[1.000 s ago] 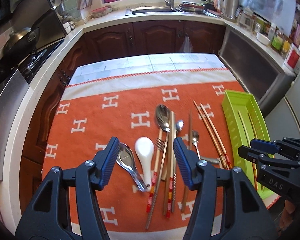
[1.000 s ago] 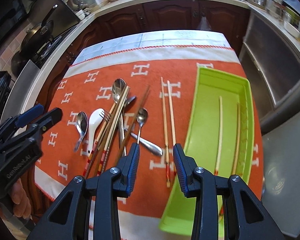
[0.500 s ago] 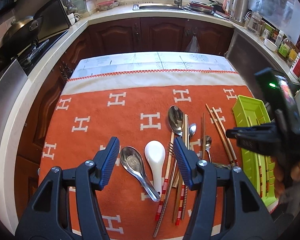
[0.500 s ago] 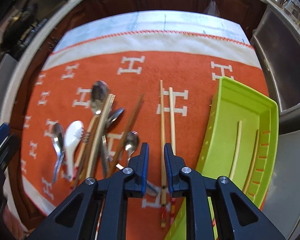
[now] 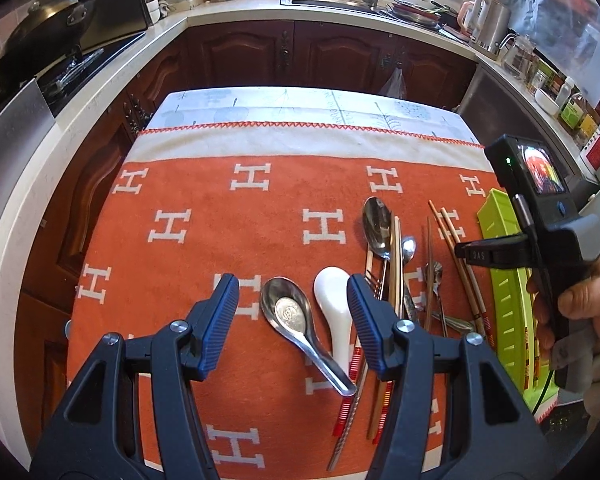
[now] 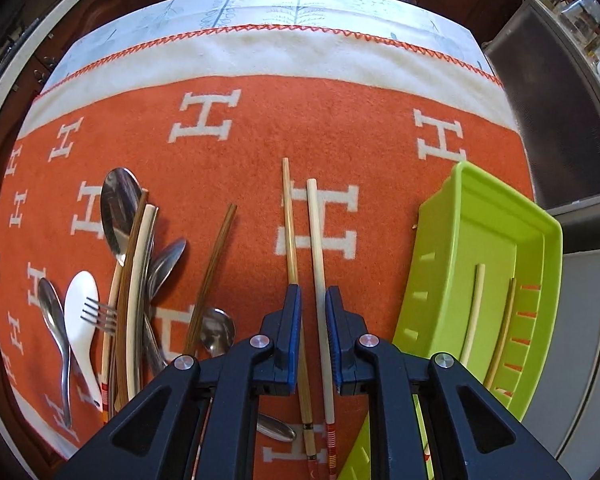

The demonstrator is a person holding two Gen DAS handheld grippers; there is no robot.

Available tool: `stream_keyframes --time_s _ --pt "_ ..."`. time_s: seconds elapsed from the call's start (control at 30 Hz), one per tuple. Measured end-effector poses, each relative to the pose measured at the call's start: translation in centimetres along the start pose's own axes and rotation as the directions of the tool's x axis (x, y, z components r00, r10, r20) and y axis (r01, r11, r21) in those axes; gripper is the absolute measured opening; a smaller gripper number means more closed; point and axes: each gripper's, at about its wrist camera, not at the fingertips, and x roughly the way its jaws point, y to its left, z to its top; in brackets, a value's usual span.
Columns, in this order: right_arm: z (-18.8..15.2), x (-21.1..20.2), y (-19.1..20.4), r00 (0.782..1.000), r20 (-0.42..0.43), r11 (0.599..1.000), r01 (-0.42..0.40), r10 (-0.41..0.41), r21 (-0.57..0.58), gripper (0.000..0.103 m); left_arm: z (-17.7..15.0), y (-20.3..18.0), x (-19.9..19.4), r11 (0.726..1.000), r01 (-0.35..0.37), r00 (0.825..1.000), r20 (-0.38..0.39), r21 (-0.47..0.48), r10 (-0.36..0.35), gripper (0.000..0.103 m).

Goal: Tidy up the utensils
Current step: 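Close the right tool on a wooden chopstick in the pile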

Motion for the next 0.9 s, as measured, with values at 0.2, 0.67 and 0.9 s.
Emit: stream_keyframes --time_s 0.2,0.67,0.9 --pt "0.5 0.3 0.2 0.998 -0.026 0.998 0.055 -0.055 -0.010 0.013 -0.2 0.3 0.1 1.000 0.011 1.000 0.004 0.012 -0.011 0.053" --pt "0.2 0.9 -0.6 0.999 -0.038 0.999 0.013 -0.012 0.032 0.007 -0.5 -1.7 1.2 0.995 0.063 0.998 -0.026 0.083 -0.061 0.053" --pt "-2.3 -1.2 -1.2 0.997 0.044 0.992 -0.072 0.068 0.106 0.005 -0.2 -3.2 0.5 0.990 0.072 0.997 -0.018 0.122 -0.071 0.053"
